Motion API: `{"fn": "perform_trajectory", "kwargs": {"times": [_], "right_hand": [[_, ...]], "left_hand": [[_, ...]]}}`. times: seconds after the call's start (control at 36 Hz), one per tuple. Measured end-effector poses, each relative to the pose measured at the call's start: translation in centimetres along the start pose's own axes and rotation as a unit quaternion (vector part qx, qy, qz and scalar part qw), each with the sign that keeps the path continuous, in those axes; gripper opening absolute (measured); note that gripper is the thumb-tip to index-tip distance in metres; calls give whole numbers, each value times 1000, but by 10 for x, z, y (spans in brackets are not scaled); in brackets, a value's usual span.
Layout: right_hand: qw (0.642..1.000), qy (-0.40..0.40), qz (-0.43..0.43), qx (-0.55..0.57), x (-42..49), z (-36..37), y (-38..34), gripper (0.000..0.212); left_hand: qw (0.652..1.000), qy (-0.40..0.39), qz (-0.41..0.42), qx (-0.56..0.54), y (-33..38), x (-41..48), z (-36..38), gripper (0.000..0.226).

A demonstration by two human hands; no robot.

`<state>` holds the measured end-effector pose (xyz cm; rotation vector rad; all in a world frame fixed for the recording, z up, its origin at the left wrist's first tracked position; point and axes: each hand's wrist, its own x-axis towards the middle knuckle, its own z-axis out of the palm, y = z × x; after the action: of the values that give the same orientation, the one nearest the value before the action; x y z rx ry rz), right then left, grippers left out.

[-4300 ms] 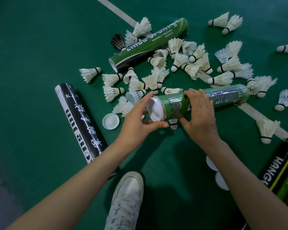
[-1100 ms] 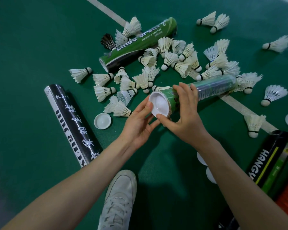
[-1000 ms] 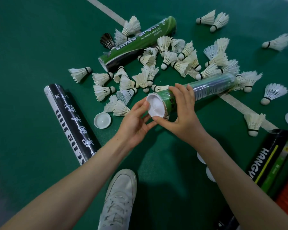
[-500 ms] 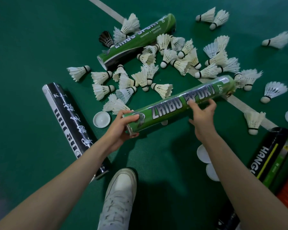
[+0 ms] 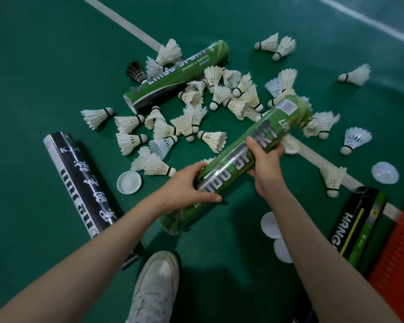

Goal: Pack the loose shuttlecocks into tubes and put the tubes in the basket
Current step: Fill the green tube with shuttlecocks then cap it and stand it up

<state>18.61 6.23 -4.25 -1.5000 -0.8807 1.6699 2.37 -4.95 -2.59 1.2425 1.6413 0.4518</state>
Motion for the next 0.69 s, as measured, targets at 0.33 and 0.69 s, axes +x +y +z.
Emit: {"fn": "perform_trajectory", "kwargs": {"times": [0.33,0.69], "right_hand": [[985,-88,-97,-115,-28,-2,-44,67],[981,-2,-10,-194,16,-61,-22,59]], "left_hand": [[991,67,28,-112,52,26,16,77],[996,73,9,52,46,55,39,85]]}}
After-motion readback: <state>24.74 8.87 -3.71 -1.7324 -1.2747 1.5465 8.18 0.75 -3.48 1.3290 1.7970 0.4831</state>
